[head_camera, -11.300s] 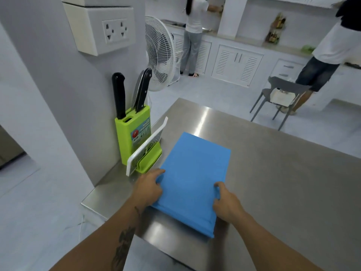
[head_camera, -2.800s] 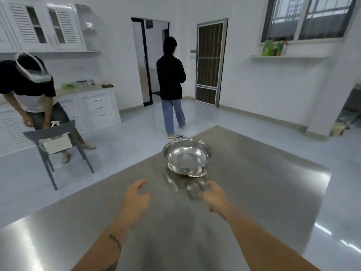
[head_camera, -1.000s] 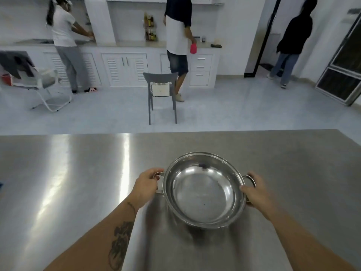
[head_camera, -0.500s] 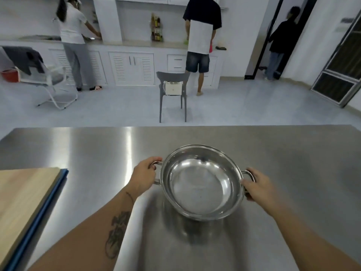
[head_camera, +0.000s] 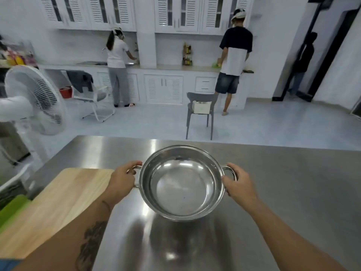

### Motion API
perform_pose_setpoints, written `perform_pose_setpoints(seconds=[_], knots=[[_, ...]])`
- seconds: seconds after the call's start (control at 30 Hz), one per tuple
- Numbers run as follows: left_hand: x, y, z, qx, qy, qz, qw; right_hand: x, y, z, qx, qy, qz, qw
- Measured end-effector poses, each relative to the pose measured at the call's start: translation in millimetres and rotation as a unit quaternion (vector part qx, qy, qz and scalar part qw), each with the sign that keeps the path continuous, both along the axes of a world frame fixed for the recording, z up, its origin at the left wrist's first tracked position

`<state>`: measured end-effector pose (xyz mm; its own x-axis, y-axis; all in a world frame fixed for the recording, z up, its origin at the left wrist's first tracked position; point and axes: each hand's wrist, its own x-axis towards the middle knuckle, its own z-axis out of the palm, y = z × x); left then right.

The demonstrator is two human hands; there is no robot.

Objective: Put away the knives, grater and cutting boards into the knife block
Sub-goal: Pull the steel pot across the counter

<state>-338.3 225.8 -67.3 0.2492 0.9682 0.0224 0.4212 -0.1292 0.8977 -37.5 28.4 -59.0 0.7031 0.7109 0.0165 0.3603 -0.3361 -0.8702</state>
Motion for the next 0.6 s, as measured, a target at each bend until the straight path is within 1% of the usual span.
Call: perform_pose_setpoints(seconds=[0.2,0.33,0.47,0.6], knots=[[-74.3,-11.1,14.3,0.049,0.042,0.050,0.997,-58.9,27.7,-8.8,-0.011,-0.004,0.045,0.999],[-118.5,5.1,21.6,0.031,0.031,0.072,0.996,-102.6,51.7,-2.6,-0.010,-0.012,0.061,0.998],[-169.8,40.3,23.8,0.043,0.044,0.076,0.995,-151.9,82.6,-3.4,0.000,-0.008,0.062,0.998],[-223.3,80.8,20.0,0.009,0.023,0.065,0.998,-211.0,110.1,-10.6,-0.009,0.019,0.066,0.998]])
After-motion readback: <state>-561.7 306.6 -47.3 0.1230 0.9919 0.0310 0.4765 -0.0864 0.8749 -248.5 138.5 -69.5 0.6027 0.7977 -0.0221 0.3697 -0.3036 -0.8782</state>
